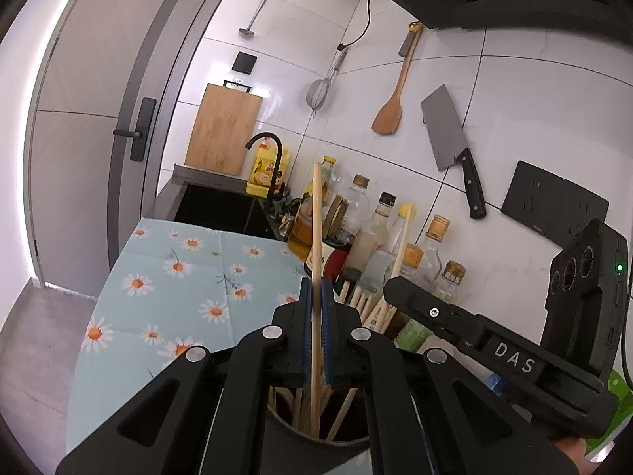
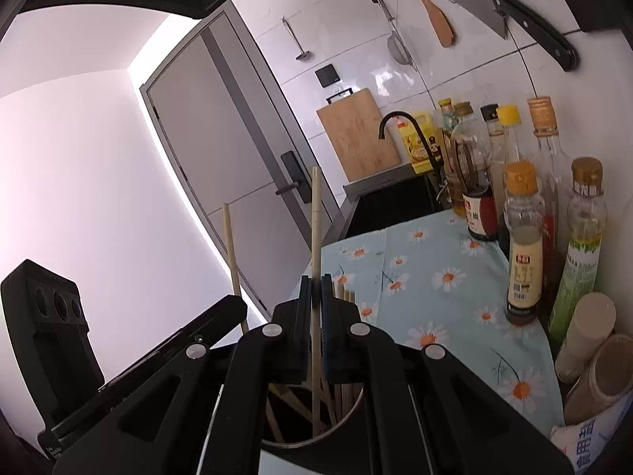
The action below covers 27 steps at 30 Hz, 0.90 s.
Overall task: Organize utensils
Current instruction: 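Lower both chopsticks into the black holder and open both tools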
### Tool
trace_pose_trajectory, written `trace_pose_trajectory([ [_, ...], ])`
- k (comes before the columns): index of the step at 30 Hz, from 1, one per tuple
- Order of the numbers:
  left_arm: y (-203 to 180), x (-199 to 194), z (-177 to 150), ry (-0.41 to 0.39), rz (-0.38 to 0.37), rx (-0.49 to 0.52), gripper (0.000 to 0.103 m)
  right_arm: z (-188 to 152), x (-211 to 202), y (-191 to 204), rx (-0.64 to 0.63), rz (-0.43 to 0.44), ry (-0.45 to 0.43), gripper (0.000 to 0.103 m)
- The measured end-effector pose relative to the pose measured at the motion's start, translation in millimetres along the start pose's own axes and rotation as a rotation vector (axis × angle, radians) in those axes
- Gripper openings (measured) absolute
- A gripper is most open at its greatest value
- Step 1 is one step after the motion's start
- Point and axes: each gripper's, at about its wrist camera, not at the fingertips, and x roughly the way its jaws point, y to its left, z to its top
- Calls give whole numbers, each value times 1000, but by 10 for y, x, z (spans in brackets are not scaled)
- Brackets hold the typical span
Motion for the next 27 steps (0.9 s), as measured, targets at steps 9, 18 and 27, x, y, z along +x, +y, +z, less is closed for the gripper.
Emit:
trace_pose_trajectory([
  [9, -59, -157, -97, 5, 18, 1, 4, -134, -108, 116, -25, 19, 29, 6],
  [18, -156, -380, -135, 17, 53, -8, 18, -130, -353, 149, -1, 3, 25, 20],
  [27, -248, -600, -164, 38, 104, 3, 25, -130, -633, 103, 18, 16, 49, 35],
])
